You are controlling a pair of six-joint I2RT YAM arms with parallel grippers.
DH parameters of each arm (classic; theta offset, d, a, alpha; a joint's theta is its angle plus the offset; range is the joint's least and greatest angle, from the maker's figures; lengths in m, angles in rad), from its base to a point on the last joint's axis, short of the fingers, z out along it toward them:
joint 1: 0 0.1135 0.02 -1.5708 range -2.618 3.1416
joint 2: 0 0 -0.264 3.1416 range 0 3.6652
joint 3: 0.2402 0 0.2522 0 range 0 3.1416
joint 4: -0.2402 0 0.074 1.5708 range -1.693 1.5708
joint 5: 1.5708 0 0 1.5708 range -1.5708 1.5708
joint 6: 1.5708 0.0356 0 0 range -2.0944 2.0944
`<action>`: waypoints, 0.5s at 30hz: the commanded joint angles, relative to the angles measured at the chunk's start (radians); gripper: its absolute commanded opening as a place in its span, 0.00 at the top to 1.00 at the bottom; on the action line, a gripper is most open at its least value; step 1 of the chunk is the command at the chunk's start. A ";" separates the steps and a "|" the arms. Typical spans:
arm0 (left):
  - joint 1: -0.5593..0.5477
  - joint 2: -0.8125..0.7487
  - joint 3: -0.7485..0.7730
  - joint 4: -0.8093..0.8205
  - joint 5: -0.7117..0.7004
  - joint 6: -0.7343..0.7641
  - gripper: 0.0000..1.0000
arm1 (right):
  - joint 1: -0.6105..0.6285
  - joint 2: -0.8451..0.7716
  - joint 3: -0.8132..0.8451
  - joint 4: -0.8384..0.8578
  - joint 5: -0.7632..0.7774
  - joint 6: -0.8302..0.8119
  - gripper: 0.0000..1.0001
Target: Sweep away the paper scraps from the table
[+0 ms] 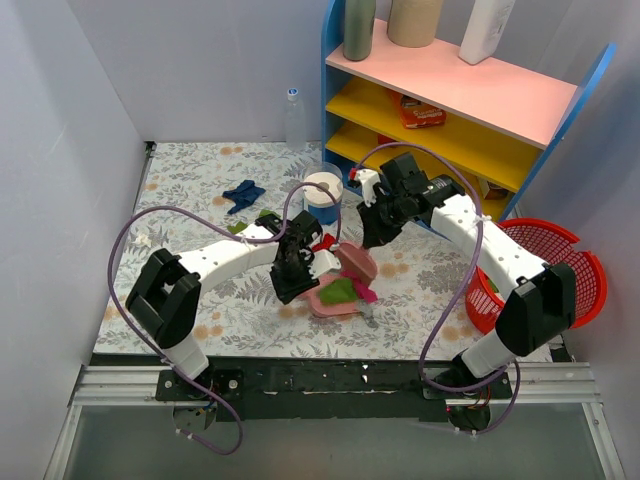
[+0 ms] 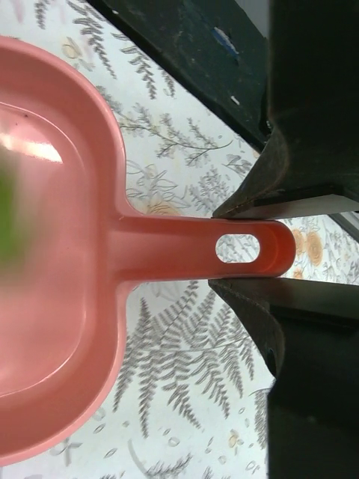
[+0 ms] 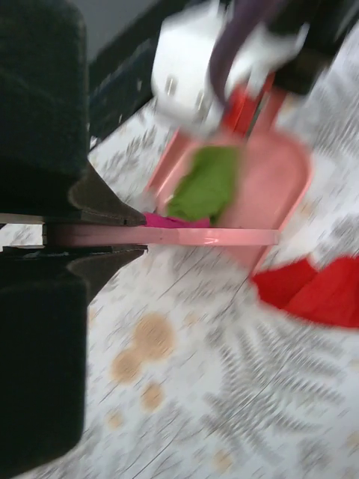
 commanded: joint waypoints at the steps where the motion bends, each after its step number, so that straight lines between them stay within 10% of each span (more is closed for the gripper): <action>1: 0.008 0.017 0.073 0.016 0.031 0.014 1.00 | 0.006 0.027 0.128 0.062 -0.381 0.131 0.99; 15: 0.051 -0.138 -0.020 -0.049 0.005 0.014 1.00 | -0.092 -0.047 0.173 0.036 -0.083 -0.076 0.99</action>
